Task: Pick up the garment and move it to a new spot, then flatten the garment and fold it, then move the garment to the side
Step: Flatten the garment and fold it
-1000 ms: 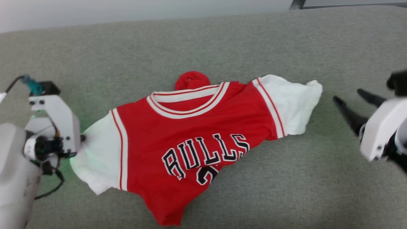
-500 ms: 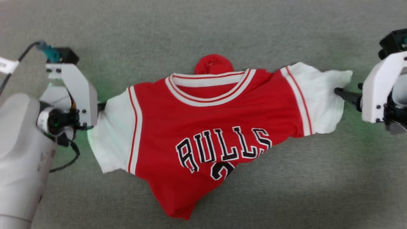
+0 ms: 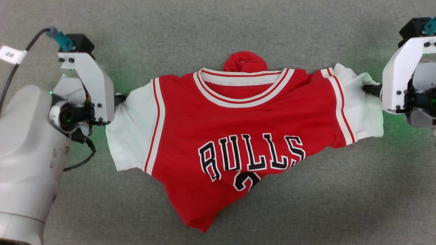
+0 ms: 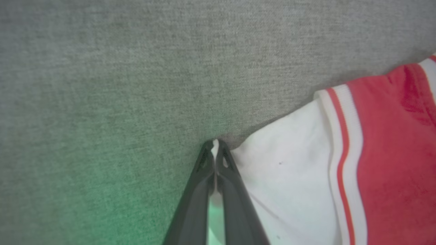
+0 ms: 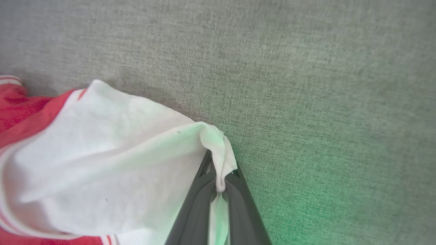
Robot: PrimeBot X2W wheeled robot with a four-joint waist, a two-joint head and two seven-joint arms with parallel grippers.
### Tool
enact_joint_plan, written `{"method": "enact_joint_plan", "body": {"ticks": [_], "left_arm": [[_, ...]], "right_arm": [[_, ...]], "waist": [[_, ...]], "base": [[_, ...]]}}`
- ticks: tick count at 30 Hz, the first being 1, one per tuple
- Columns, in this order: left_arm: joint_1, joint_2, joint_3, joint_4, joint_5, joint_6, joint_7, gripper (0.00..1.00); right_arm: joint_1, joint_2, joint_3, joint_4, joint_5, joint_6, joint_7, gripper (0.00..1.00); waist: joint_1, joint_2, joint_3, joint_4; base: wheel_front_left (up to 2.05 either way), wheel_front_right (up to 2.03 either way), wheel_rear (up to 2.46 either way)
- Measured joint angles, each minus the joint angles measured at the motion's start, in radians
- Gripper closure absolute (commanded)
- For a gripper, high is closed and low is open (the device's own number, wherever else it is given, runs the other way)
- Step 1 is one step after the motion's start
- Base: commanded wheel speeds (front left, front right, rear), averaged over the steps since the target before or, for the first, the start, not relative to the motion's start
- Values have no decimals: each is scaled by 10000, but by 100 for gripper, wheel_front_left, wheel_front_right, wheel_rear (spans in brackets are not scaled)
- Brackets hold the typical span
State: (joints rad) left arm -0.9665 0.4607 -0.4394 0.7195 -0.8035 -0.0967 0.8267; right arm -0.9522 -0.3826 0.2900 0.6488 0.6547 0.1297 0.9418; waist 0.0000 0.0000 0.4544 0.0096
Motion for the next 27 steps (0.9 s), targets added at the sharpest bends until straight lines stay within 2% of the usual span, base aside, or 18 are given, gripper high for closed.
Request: {"method": "enact_joint_plan", "body": {"ticks": [7, 11, 15, 22, 27], "left_arm": [[-300, 0, -167, 433, -8, 146, 566, 100], [-587, 50, -215, 445, 65, 221, 665, 100], [-1267, -15, -234, 242, 268, 261, 307, 100], [-2486, -230, -211, 134, 623, 359, -499, 100], [-3531, -174, -161, 245, 1043, 433, -1430, 100]], "right_arm": [[-430, -81, 132, 343, 583, 6, 414, 100], [-1080, -52, 148, 303, 698, 6, 27, 100], [-1521, 153, 186, 272, 677, 6, -861, 100], [-2449, 439, 761, 320, 100, 6, -3427, 100], [-3286, 721, 1235, 520, -322, 8, -5250, 100]], "waist": [[0, 0, -550, -53], [0, 0, -989, -80], [0, 0, -1522, -102], [-1, 0, -2582, -120], [0, 0, -3332, -149]], "base": [[0, 0, 0], [0, 0, 0], [0, 0, 0], [0, 0, 0], [0, 0, 0]]}}
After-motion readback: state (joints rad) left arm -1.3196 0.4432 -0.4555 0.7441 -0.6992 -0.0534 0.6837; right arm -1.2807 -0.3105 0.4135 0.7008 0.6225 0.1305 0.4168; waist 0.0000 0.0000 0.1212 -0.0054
